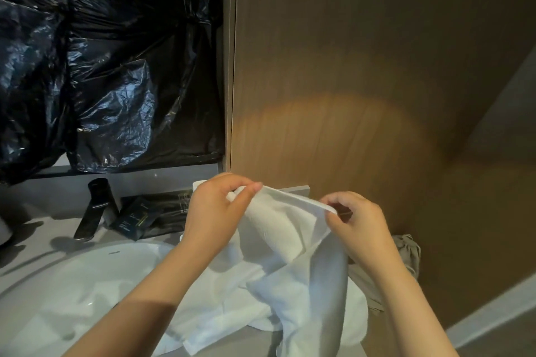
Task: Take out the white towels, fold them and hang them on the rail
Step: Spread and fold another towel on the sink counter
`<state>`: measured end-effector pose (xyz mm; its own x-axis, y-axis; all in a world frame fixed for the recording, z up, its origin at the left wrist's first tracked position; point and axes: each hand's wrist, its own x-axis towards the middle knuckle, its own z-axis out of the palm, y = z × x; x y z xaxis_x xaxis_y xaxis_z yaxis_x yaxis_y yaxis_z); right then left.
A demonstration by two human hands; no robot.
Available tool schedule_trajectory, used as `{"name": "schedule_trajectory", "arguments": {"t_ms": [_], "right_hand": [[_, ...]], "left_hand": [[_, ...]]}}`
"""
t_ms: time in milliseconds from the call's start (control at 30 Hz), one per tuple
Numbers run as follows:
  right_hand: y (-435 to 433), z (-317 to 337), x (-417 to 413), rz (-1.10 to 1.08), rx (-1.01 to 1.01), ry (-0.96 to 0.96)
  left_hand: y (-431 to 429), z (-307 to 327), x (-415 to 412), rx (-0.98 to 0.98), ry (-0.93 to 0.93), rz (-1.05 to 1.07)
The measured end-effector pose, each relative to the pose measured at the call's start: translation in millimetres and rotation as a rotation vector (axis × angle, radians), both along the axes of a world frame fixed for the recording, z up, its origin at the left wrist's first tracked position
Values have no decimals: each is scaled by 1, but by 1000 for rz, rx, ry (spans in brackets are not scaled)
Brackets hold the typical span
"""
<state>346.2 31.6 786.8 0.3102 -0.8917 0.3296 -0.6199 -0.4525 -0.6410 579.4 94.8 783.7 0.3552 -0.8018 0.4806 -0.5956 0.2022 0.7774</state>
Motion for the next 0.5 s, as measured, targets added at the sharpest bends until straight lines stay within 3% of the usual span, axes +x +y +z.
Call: {"name": "schedule_trajectory", "arguments": {"t_ms": [233, 500], "right_hand": [[-9, -3, -17, -182, 74, -49], [-14, -9, -33, -301, 18, -54]], "left_hand": [[-20, 15, 11, -9, 81, 99], [-33, 35, 17, -56, 105, 152]]}}
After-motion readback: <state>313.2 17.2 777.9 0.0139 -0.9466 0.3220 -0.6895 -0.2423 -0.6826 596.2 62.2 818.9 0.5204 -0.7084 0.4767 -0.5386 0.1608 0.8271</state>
